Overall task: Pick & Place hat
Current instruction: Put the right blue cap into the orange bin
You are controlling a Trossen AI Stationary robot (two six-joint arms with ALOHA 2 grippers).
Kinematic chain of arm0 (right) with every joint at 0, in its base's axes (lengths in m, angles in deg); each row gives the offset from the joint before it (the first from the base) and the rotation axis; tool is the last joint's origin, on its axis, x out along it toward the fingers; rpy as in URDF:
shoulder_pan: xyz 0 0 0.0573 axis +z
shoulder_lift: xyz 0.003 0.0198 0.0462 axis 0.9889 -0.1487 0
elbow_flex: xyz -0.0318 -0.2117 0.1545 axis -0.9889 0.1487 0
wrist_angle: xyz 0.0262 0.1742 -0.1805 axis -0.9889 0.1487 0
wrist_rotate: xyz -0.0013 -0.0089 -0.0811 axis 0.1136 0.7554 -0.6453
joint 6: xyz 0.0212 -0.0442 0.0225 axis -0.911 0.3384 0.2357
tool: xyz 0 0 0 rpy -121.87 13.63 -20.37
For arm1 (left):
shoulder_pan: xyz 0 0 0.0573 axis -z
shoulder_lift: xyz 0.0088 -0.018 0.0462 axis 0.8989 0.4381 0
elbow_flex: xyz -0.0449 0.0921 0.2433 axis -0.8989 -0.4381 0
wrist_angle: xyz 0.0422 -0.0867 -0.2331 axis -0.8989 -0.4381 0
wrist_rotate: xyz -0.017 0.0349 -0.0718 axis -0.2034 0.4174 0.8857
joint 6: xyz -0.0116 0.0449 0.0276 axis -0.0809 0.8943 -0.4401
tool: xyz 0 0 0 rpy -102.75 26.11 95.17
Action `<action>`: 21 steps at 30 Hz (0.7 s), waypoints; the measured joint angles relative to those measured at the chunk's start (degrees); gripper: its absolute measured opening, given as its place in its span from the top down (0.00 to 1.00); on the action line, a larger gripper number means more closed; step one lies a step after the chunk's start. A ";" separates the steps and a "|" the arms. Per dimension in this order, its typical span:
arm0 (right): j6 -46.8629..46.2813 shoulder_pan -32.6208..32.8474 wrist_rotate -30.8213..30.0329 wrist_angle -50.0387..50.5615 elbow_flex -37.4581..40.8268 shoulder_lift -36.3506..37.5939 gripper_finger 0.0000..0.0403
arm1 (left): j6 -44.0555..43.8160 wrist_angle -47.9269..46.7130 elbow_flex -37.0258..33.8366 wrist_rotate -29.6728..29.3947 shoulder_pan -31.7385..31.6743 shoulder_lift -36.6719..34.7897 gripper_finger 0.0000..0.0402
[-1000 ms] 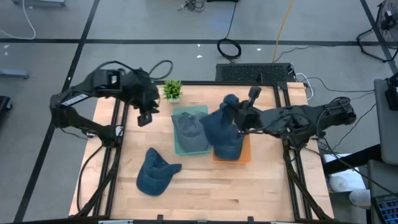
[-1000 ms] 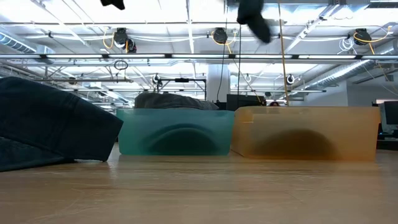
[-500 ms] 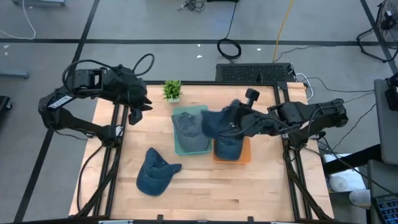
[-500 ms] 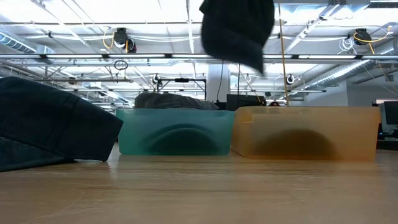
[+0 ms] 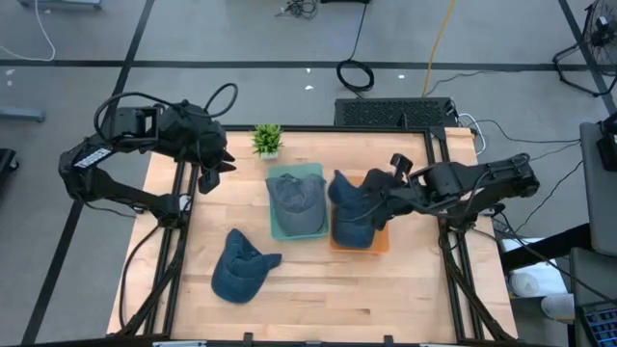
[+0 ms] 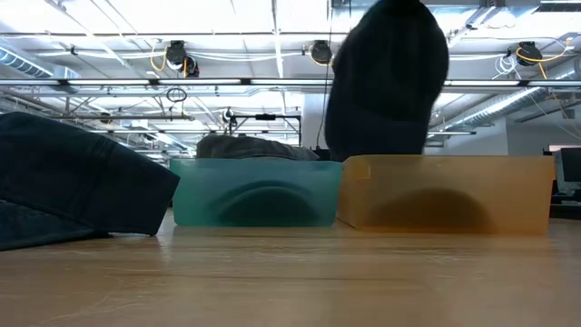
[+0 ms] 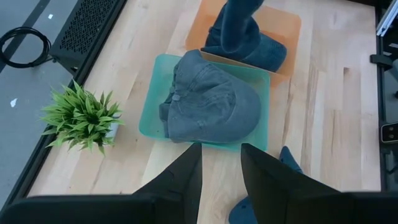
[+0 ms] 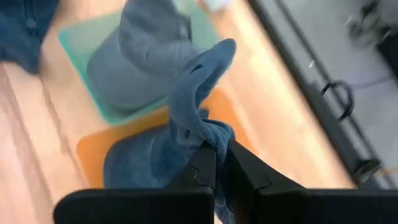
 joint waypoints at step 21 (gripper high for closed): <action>-4.70 1.71 4.46 -0.75 -0.51 4.74 0.99 | 1.22 -0.13 -0.01 0.01 -0.01 0.02 0.71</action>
